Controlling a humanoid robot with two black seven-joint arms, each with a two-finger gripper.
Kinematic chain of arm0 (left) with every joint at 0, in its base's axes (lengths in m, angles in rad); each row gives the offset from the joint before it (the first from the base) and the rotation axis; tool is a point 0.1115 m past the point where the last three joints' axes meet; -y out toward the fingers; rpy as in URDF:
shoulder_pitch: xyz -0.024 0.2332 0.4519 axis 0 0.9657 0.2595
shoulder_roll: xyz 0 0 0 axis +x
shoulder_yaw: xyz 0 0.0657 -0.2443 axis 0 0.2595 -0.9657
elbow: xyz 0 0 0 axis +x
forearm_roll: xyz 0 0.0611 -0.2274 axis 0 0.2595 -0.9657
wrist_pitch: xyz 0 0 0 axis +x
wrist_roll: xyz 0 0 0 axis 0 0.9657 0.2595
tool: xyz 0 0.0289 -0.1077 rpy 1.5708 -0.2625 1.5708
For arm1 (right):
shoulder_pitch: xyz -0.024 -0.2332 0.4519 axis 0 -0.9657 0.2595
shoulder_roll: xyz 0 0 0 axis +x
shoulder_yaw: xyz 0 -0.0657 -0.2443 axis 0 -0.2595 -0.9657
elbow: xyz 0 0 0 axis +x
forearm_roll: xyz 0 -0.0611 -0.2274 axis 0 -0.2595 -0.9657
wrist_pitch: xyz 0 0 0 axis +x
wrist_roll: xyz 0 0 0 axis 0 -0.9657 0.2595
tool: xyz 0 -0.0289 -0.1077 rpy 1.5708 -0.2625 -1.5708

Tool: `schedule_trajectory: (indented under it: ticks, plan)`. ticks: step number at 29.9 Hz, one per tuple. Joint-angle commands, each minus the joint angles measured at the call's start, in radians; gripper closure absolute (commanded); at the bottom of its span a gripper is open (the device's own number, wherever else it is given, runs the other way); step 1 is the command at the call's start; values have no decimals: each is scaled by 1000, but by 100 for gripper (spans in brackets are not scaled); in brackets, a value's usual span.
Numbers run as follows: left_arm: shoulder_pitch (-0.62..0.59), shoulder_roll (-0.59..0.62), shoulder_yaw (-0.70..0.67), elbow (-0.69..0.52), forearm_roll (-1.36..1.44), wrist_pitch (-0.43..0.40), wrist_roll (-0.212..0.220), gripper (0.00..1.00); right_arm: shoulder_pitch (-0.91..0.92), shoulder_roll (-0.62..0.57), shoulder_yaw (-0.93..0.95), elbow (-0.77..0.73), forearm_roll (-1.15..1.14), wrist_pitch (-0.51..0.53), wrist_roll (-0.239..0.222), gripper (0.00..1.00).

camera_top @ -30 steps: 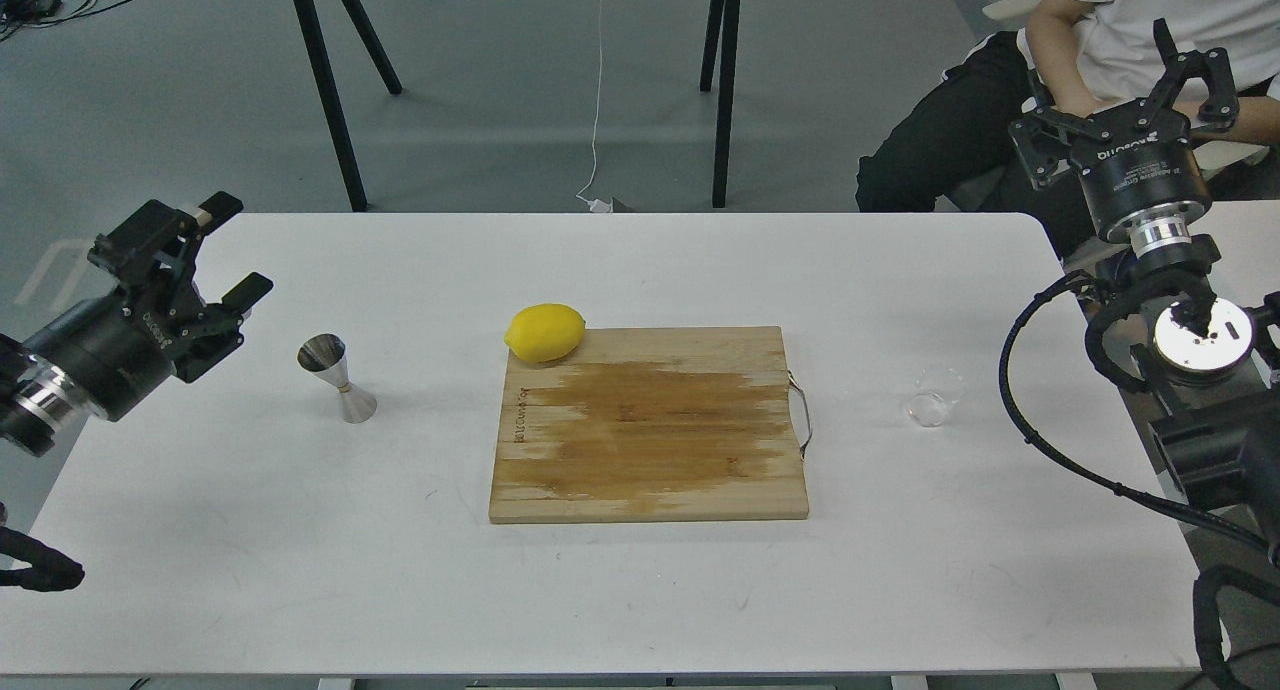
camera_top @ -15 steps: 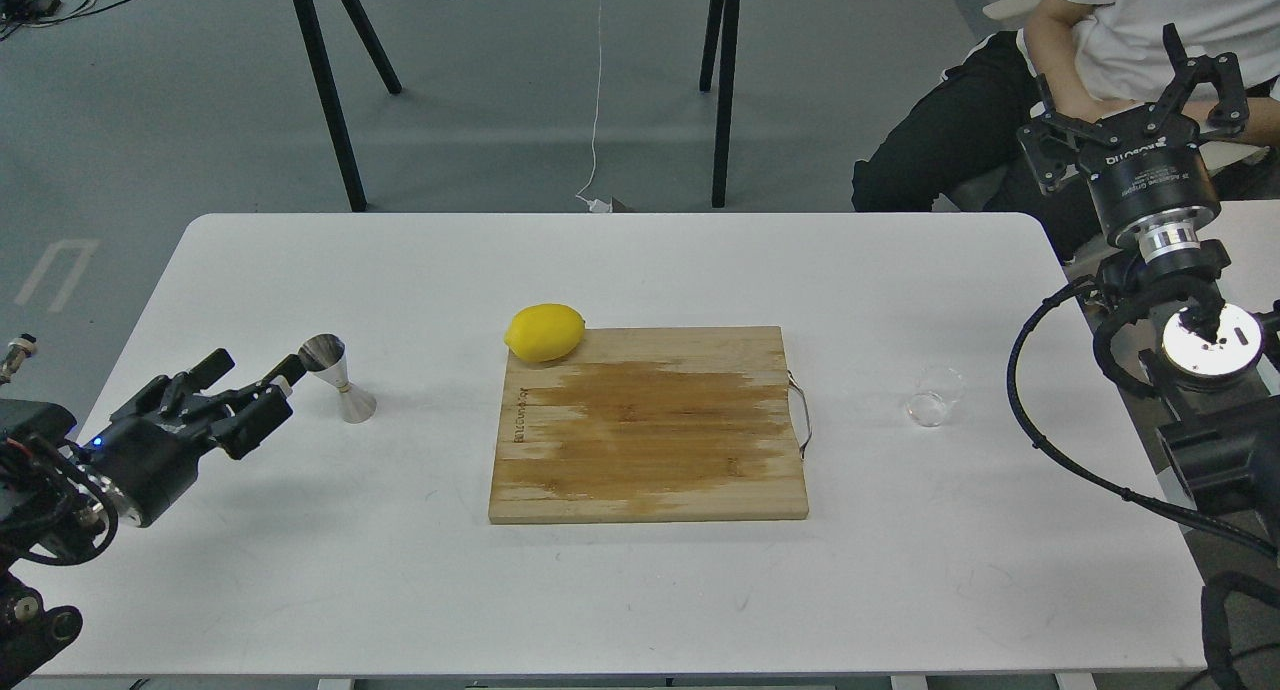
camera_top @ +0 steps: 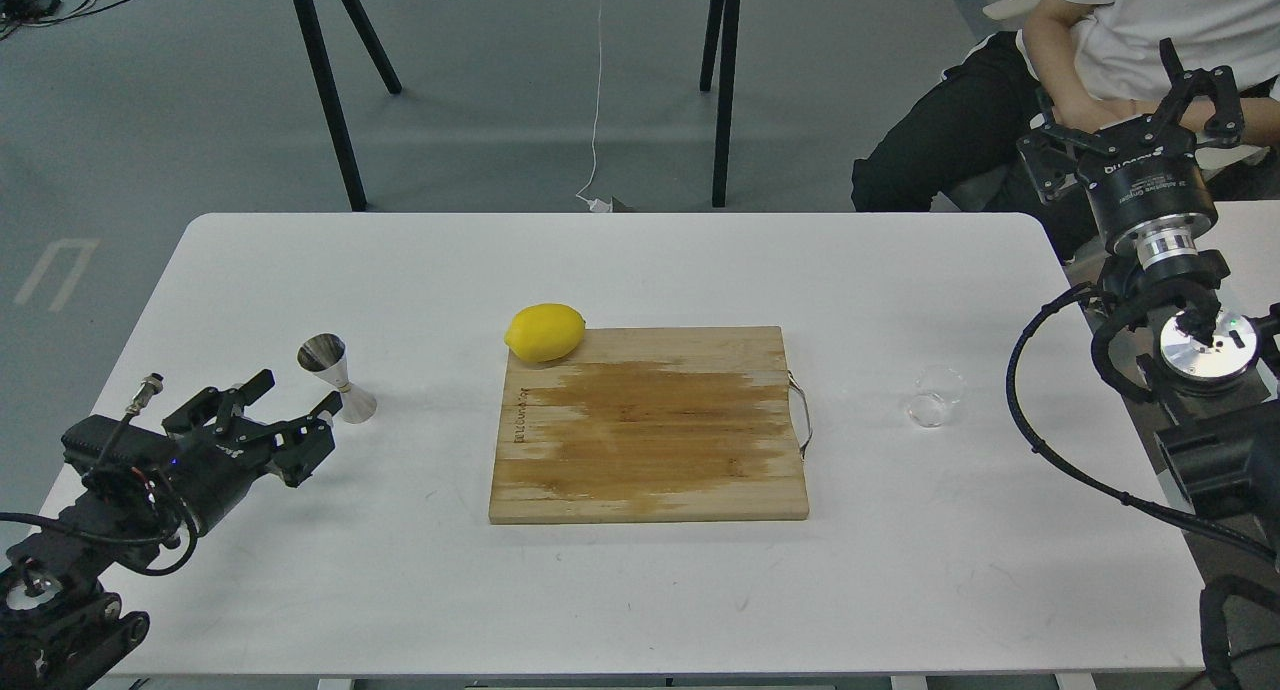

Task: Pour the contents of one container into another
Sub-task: 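Close the left gripper around the metal jigger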

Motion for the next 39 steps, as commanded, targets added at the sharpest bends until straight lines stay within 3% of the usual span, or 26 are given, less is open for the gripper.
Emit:
schedule_trajectory:
  ticks: [1,8,21,30,39]
  plan:
    - [-38,-46,32,61,5,0,2,14,0,-4,0,0,0,0,0,0]
    - [-80,-129,44,188,2,0,-1,17,-1,-5,-1,0,0,0,0,0]
    - [-158,-210,49,319,1,0,0,28,-11,-11,-1,0,0,0,0,0]
    - [-164,-230,51,349,1,0,0,65,-11,-24,-1,0,0,0,-2,0]
    - [-155,-232,51,348,2,0,-3,90,-12,-25,-1,0,0,0,-2,0]
